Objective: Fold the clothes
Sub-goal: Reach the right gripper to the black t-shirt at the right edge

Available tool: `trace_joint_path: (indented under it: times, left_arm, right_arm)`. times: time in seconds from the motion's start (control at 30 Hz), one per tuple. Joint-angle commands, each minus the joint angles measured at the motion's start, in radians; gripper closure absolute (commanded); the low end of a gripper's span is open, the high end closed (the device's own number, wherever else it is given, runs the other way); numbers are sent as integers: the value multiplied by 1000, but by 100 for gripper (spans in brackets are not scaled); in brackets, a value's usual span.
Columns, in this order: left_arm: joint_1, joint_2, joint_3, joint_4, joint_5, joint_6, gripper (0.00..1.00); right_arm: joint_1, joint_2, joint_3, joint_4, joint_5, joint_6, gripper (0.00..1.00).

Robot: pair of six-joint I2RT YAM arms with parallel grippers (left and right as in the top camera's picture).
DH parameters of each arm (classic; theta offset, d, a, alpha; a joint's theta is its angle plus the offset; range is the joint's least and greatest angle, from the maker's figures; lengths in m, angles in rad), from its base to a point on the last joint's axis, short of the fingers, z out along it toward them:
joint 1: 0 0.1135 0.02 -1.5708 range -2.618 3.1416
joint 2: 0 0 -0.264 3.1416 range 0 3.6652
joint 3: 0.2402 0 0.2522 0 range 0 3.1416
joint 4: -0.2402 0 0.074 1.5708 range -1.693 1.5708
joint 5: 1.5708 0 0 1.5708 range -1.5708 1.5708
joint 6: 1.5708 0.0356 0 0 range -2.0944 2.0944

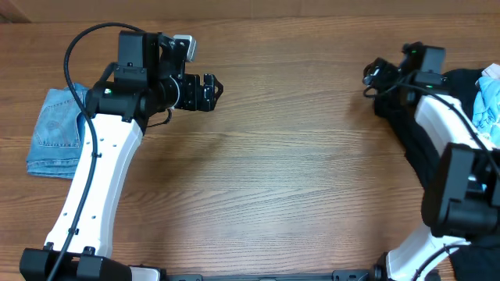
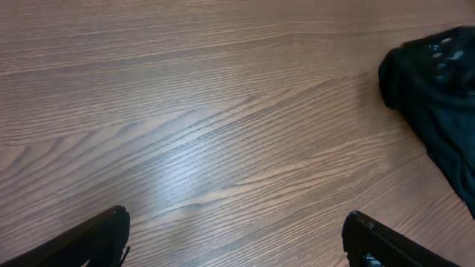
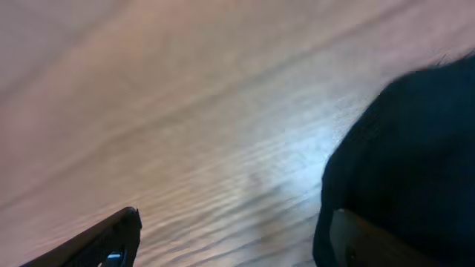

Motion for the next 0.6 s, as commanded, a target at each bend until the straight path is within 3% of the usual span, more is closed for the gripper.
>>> trace_joint_path:
  times: [0.0, 0.13, 0.23, 0.3, 0.33, 0.4, 0.43, 0.5, 0.57]
  left_arm:
    - [-17, -4, 24, 0, 18, 22, 6]
    - [-23, -4, 24, 0, 18, 22, 6]
    - [-24, -4, 24, 0, 18, 22, 7]
    - [-24, -4, 24, 0, 18, 22, 7]
    - [-24, -4, 24, 1, 18, 22, 7]
    - [-24, -4, 24, 0, 19, 22, 9]
    - [-24, -4, 24, 1, 18, 23, 10]
    - [-24, -4, 24, 1, 18, 23, 10]
    - [-24, -4, 24, 1, 18, 23, 10]
  right_arm:
    - [8, 53, 19, 0, 182, 33, 16]
    - [8, 83, 18, -23, 208, 43, 20]
    - [8, 93, 18, -30, 241, 55, 34]
    - [9, 93, 19, -29, 240, 55, 50]
    - [9, 93, 19, -34, 240, 54, 64]
    - [9, 92, 19, -39, 241, 54, 74]
    - [9, 90, 19, -43, 240, 54, 85]
    - [10, 81, 20, -62, 229, 54, 95]
    - [18, 52, 21, -77, 196, 42, 96]
